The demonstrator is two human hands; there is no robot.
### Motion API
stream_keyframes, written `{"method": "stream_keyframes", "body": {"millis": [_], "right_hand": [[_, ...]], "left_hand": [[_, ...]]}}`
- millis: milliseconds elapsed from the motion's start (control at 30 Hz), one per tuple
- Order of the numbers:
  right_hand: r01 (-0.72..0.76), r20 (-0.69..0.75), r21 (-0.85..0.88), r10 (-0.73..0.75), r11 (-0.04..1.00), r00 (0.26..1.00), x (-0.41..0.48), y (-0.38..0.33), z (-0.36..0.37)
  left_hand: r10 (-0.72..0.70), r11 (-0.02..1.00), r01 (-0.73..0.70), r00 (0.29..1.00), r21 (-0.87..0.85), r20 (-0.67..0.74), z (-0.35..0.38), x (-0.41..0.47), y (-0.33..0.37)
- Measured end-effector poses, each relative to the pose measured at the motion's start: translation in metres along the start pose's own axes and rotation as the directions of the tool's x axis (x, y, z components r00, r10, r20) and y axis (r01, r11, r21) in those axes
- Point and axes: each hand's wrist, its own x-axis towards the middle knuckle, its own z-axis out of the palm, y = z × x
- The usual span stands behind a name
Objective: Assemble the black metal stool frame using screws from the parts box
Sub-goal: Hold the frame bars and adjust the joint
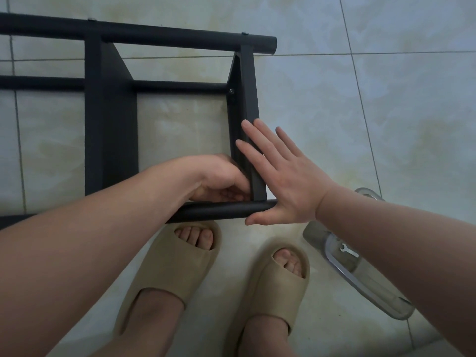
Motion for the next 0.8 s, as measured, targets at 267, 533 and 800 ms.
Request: {"method": "stream_keyframes", "body": {"millis": [267,533,800], "right_hand": [[0.000,0.002,-0.007,0.000,1.000,1.000,0.000,0.000,0.000],[0.000,0.006,-0.009,0.000,1.000,1.000,0.000,0.000,-0.001],[-0.001,0.016,-0.015,0.002,1.000,1.000,-0.001,-0.001,-0.001]], "left_hand": [[0.059,0.996,-0.054,0.997,-0.072,0.057,-0.005,0.003,-0.010],[0.120,0.990,-0.111,0.987,-0.088,0.111,-0.006,0.005,-0.013],[0.154,0.984,-0.140,0.980,-0.108,0.129,-0.007,0.006,-0.016]]}}
